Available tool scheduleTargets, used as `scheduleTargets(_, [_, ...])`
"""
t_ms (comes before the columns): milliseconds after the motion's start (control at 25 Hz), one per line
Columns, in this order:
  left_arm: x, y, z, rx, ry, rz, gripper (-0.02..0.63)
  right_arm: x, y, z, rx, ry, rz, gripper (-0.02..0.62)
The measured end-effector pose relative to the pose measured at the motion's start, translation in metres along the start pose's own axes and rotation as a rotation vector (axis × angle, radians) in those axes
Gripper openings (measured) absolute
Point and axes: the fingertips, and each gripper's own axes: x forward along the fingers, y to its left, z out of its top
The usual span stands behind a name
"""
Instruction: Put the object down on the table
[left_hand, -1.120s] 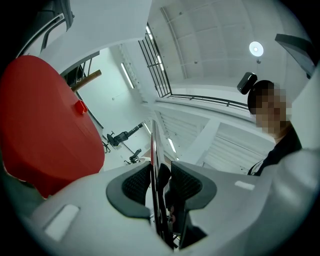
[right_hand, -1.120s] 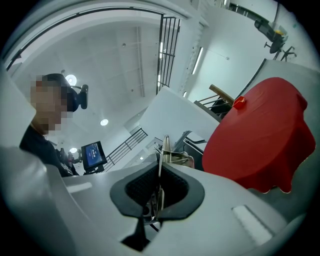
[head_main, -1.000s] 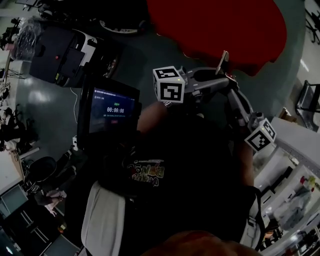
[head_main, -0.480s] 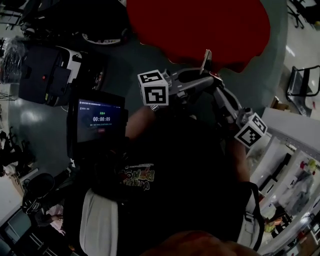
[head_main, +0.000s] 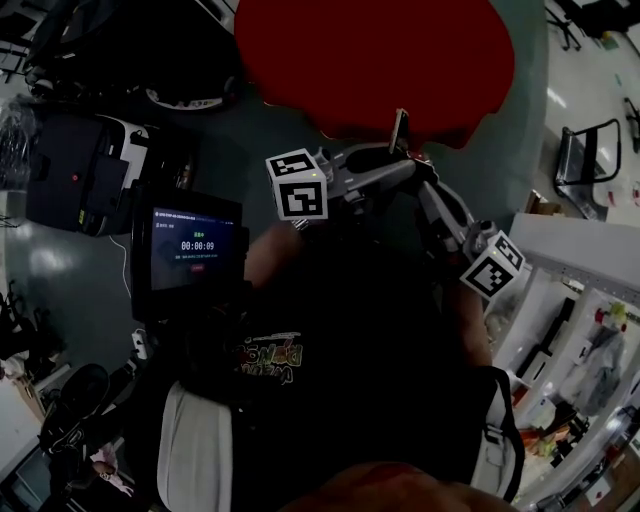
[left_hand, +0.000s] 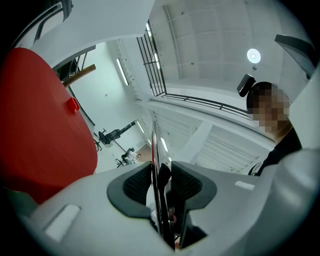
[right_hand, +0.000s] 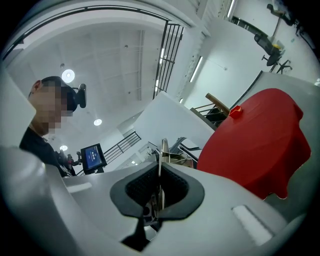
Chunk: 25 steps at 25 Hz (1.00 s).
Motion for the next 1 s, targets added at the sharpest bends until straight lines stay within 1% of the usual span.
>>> scheduleTargets(160, [-0.003, 0.005, 0.004, -0.013, -0.033, 0.019, 0.127, 0.002, -0.003, -0.002, 0.008, 0.029, 0.004, 0.015])
scheduleTargets(320, [-0.009, 0.012, 0.005, -0.033, -0.048, 0.045, 0.127, 0.008, -0.005, -0.01, 0.024, 0.059, 0.017, 0.017])
scheduleTargets(400, [-0.011, 0.014, 0.004, -0.04, -0.047, 0.056, 0.127, 0.009, -0.006, -0.013, 0.039, 0.077, 0.032, 0.017])
scheduleTargets(520, [-0.012, 0.011, 0.0, -0.031, -0.033, 0.067, 0.127, 0.008, -0.004, -0.019, 0.065, 0.101, 0.067, 0.02])
scheduleTargets(720, [-0.017, 0.019, 0.002, -0.037, -0.023, 0.072, 0.127, 0.017, -0.007, -0.024, 0.079, 0.133, 0.109, 0.025])
scheduleTargets(800, [-0.013, 0.007, -0.006, -0.029, -0.02, 0.074, 0.127, 0.005, 0.0, -0.025, 0.082, 0.134, 0.124, 0.025])
scheduleTargets(880, [-0.006, -0.009, -0.016, -0.018, -0.018, 0.076, 0.127, -0.013, 0.009, -0.024, 0.069, 0.128, 0.123, 0.025])
scheduleTargets(920, [-0.005, -0.01, -0.016, -0.014, -0.017, 0.079, 0.127, -0.015, 0.009, -0.023, 0.062, 0.123, 0.114, 0.023])
scheduleTargets(1000, [-0.009, 0.003, -0.008, -0.015, -0.014, 0.087, 0.127, -0.002, 0.0, -0.021, 0.055, 0.114, 0.086, 0.018])
